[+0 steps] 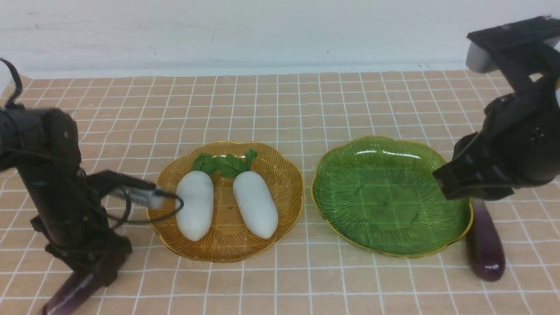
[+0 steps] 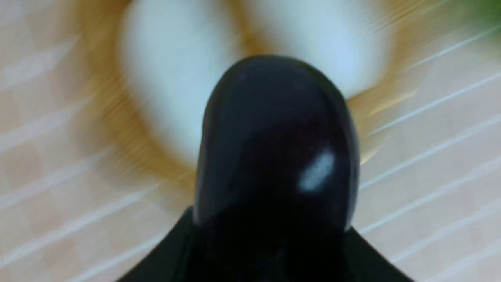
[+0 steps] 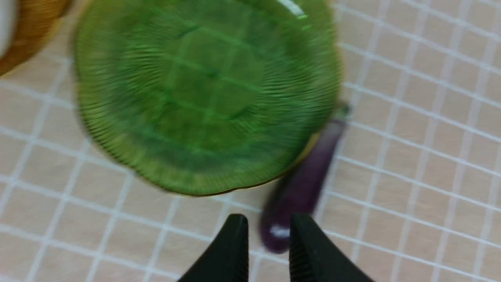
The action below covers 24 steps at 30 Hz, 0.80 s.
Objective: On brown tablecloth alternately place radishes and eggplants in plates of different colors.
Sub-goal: 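Place the eggplant on the green plate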
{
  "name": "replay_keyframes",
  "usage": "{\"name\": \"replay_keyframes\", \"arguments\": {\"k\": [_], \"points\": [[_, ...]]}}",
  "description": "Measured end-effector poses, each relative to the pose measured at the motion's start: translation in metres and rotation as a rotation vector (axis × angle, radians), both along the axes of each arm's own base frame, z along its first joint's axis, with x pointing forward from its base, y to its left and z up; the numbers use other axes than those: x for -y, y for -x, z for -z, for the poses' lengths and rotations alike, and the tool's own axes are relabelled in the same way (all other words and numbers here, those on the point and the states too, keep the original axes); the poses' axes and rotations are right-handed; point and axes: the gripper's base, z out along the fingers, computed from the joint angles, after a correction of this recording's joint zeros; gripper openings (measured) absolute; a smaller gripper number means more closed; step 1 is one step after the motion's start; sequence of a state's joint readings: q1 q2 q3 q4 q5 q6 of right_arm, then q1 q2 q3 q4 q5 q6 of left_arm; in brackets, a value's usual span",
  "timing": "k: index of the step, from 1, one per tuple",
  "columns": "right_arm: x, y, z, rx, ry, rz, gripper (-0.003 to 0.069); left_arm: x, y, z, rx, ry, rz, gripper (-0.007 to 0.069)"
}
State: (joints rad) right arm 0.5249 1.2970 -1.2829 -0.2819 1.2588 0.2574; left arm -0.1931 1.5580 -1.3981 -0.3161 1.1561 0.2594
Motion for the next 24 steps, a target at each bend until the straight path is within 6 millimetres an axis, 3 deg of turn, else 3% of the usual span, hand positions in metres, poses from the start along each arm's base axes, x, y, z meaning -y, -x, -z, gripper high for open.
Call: {"name": "replay_keyframes", "arguments": {"k": [4, 6, 7, 11, 14, 18, 22, 24], "points": [[0.017, -0.008, -0.001, 0.02, 0.019, 0.075, 0.0148, 0.054, 0.003, -0.024, 0.056, 0.104, 0.069, 0.0277], [0.021, -0.009, -0.001, 0.02, 0.019, 0.095, 0.0148, 0.061, 0.004, -0.025, 0.056, 0.111, 0.08, 0.0277], [0.035, -0.014, -0.001, 0.017, 0.011, 0.153, 0.0148, 0.091, 0.003, -0.028, 0.068, 0.139, 0.125, 0.0277], [0.068, -0.02, 0.001, -0.018, -0.047, 0.276, 0.0148, 0.143, -0.005, -0.018, 0.067, 0.167, 0.194, 0.0277], [0.084, -0.022, 0.004, -0.051, -0.109, 0.321, 0.0148, 0.182, -0.017, 0.001, 0.042, 0.188, 0.211, 0.0277], [0.099, -0.02, 0.019, -0.131, -0.216, 0.339, 0.0148, 0.233, -0.042, 0.047, -0.025, 0.189, 0.211, 0.0277], [0.098, -0.015, 0.046, -0.224, -0.271, 0.334, 0.0151, 0.256, -0.066, 0.088, -0.053, 0.179, 0.201, 0.0283], [0.096, -0.013, 0.06, -0.246, -0.289, 0.336, 0.0162, 0.262, -0.073, 0.092, -0.045, 0.195, 0.199, 0.0306]]}}
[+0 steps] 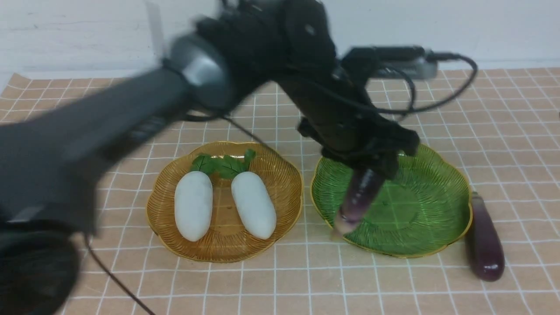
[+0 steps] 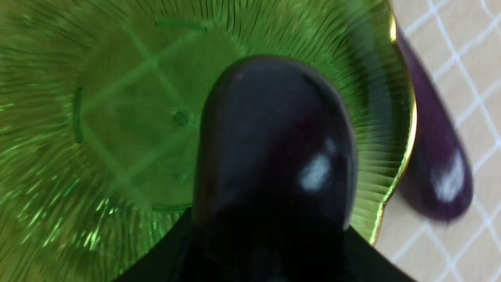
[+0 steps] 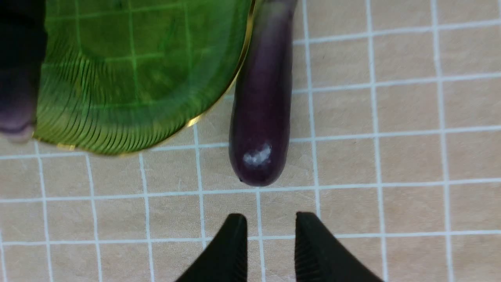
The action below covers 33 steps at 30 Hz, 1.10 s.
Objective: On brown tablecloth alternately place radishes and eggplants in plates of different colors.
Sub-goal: 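Place the eggplant on the green plate, then put the eggplants into the green plate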
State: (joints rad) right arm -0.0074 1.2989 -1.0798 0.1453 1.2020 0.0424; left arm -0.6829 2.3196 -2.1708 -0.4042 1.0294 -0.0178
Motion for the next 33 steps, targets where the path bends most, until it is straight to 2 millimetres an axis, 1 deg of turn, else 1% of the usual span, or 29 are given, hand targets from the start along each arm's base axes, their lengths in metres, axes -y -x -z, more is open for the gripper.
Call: {"name": "replay_keyframes", "arguments": {"k": [3, 5, 6, 7, 11, 12, 13, 15, 16, 18, 20, 22, 24, 25, 26, 28, 29, 33], "points": [[-0.001, 0.002, 0.021, 0.001, -0.013, -0.002, 0.0206, 0.006, -0.008, -0.002, 0.043, 0.041, -0.016, 0.0355], [-0.001, 0.002, 0.03, 0.019, -0.012, 0.002, 0.0261, 0.005, -0.01, -0.003, 0.046, 0.051, -0.032, 0.0417], [-0.001, 0.001, 0.032, 0.025, -0.011, 0.004, 0.0296, 0.004, -0.012, -0.004, 0.042, 0.054, -0.043, 0.0461], [-0.001, 0.001, 0.033, 0.032, -0.01, 0.005, 0.0316, 0.003, -0.013, -0.004, 0.037, 0.056, -0.053, 0.049], [-0.001, -0.002, 0.035, 0.047, -0.013, 0.01, 0.0409, -0.007, -0.021, -0.015, 0.023, 0.071, -0.098, 0.058], [-0.001, -0.003, 0.036, 0.049, -0.012, 0.011, 0.0425, -0.01, -0.023, -0.019, 0.023, 0.077, -0.109, 0.0587], [-0.001, -0.004, 0.037, 0.05, -0.013, 0.012, 0.0463, -0.012, -0.025, -0.022, 0.024, 0.079, -0.113, 0.0591], [-0.001, -0.011, 0.046, 0.021, -0.015, 0.014, 0.0529, -0.016, -0.027, -0.027, 0.017, 0.081, -0.121, 0.0595], [-0.001, -0.013, 0.049, 0.013, -0.017, 0.016, 0.0546, -0.019, -0.029, -0.032, 0.019, 0.085, -0.128, 0.0592], [-0.001, -0.02, 0.06, -0.017, -0.024, 0.021, 0.0582, -0.026, -0.031, -0.043, 0.015, 0.085, -0.132, 0.0565], [-0.002, -0.028, 0.073, -0.047, -0.031, 0.029, 0.0601, -0.037, -0.033, -0.06, 0.015, 0.08, -0.125, 0.0482], [-0.002, -0.037, 0.09, -0.083, -0.033, 0.033, 0.0603, -0.052, -0.038, -0.086, 0.069, 0.107, -0.138, 0.0286], [-0.001, -0.046, 0.108, -0.116, -0.028, 0.025, 0.0601, -0.062, -0.042, -0.102, 0.121, 0.131, -0.144, 0.0116], [-0.001, -0.049, 0.115, -0.126, -0.026, 0.022, 0.06, -0.068, -0.043, -0.111, 0.151, 0.14, -0.15, 0.0059], [-0.001, -0.051, 0.121, -0.139, -0.027, 0.019, 0.0597, -0.07, -0.043, -0.116, 0.168, 0.145, -0.152, 0.0037], [-0.002, -0.055, 0.13, -0.15, -0.034, 0.021, 0.0593, -0.074, -0.042, -0.124, 0.189, 0.154, -0.153, 0.0016], [-0.003, -0.057, 0.135, -0.158, -0.051, 0.031, 0.0591, -0.077, -0.04, -0.131, 0.206, 0.161, -0.154, 0.0005], [-0.008, -0.062, 0.147, -0.165, -0.097, 0.013, 0.059, -0.078, -0.038, -0.137, 0.228, 0.157, -0.145, -0.0003]]}}
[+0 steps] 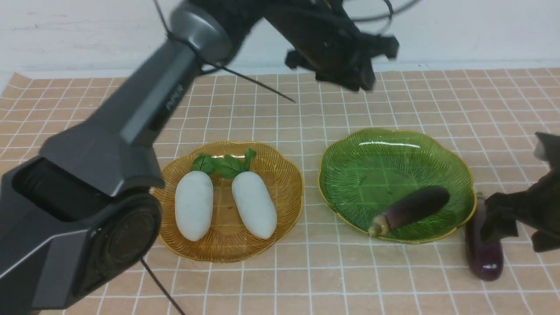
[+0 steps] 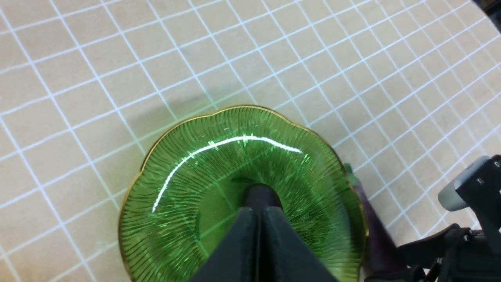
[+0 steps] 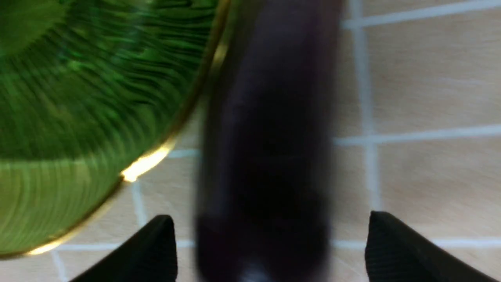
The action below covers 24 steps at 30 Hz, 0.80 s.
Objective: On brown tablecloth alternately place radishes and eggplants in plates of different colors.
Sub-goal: 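Put the eggplants into the green plate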
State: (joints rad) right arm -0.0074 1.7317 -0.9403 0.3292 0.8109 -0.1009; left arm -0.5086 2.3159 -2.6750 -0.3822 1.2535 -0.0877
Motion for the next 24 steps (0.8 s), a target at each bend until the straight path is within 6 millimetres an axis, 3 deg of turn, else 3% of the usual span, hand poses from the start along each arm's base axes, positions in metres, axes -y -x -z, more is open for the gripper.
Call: {"name": "replay_keyframes", "arguments": {"k": [4, 7, 11, 12, 15, 18, 24], "points": [[-0.003, -0.003, 0.004, 0.011, -0.037, -0.018, 0.0556, -0.001, -0.001, 0.001, 0.007, -0.017, -0.003, -0.0003], [-0.001, -0.002, 0.004, -0.007, -0.031, -0.022, 0.0403, -0.002, -0.001, 0.001, 0.017, -0.028, -0.002, -0.0003], [0.022, 0.002, -0.003, -0.077, -0.01, 0.058, 0.0414, -0.008, 0.0, -0.005, 0.046, -0.059, -0.016, -0.0003], [0.035, 0.007, -0.01, -0.086, -0.003, 0.099, 0.0414, -0.013, 0.001, -0.011, 0.057, -0.066, -0.027, -0.0003], [0.048, 0.017, -0.04, -0.017, -0.008, 0.161, 0.0414, -0.026, 0.002, -0.024, 0.086, -0.064, -0.055, -0.0003], [0.033, 0.02, -0.076, 0.137, -0.089, 0.169, 0.0414, -0.034, 0.001, -0.03, 0.106, -0.075, -0.077, -0.0003], [-0.023, -0.007, -0.102, 0.281, -0.192, -0.024, 0.0414, -0.041, 0.006, -0.022, 0.06, -0.146, -0.089, -0.0003]]}}
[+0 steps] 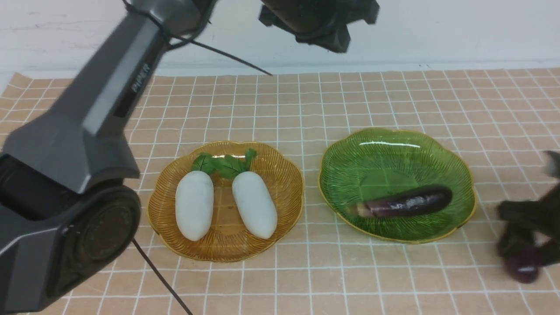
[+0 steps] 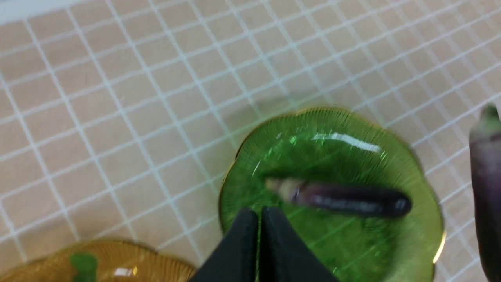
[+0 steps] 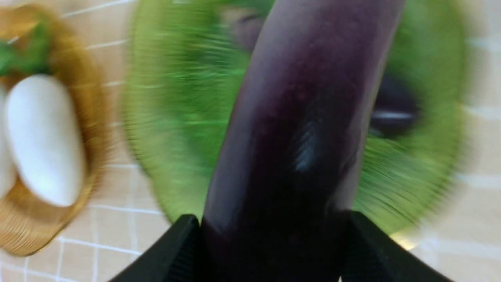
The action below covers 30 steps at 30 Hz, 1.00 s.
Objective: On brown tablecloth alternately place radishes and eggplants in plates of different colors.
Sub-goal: 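Put the eggplants into the green plate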
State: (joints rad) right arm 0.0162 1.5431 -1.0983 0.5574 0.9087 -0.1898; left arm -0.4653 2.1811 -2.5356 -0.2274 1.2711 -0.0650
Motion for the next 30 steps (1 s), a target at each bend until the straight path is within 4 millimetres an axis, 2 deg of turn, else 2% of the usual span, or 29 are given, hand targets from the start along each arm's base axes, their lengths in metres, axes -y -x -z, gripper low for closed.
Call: {"name": "replay_keyframes", "arguments": {"k": [3, 5, 9, 11, 15, 20, 23, 26, 29, 30], "points": [[-0.04, -0.025, 0.009, -0.004, 0.016, -0.138, 0.0414, -0.009, 0.006, 0.013, -0.049, -0.093, -0.022, -0.0003], [-0.063, -0.043, 0.023, -0.034, 0.055, -0.219, 0.0414, -0.019, 0.016, 0.015, -0.069, -0.154, -0.038, -0.0003], [-0.085, -0.066, 0.048, -0.139, 0.08, -0.27, 0.0416, -0.034, 0.038, 0.006, -0.072, -0.203, -0.049, -0.0003], [-0.088, -0.072, 0.051, -0.185, 0.091, -0.288, 0.0441, -0.041, 0.05, -0.001, -0.066, -0.215, -0.049, -0.0003], [-0.086, -0.074, 0.038, -0.236, 0.136, -0.305, 0.0515, -0.055, 0.072, -0.013, -0.049, -0.242, -0.06, -0.0003], [-0.081, -0.074, 0.031, -0.236, 0.196, -0.314, 0.0531, -0.069, 0.091, -0.02, -0.03, -0.278, -0.079, -0.0003], [-0.075, -0.058, 0.007, -0.185, 0.215, -0.314, 0.0499, -0.076, 0.103, -0.021, -0.037, -0.288, -0.083, -0.0003], [-0.061, -0.015, -0.032, -0.107, 0.242, -0.312, 0.0405, -0.086, 0.12, -0.025, -0.031, -0.291, -0.095, -0.0003], [-0.047, 0.039, -0.076, 0.02, 0.245, -0.299, 0.0293, -0.1, 0.144, -0.031, -0.015, -0.298, -0.107, -0.0003], [-0.043, 0.053, -0.083, 0.045, 0.248, -0.298, 0.0258, -0.105, 0.153, -0.032, 0.009, -0.285, -0.113, -0.0003]]}}
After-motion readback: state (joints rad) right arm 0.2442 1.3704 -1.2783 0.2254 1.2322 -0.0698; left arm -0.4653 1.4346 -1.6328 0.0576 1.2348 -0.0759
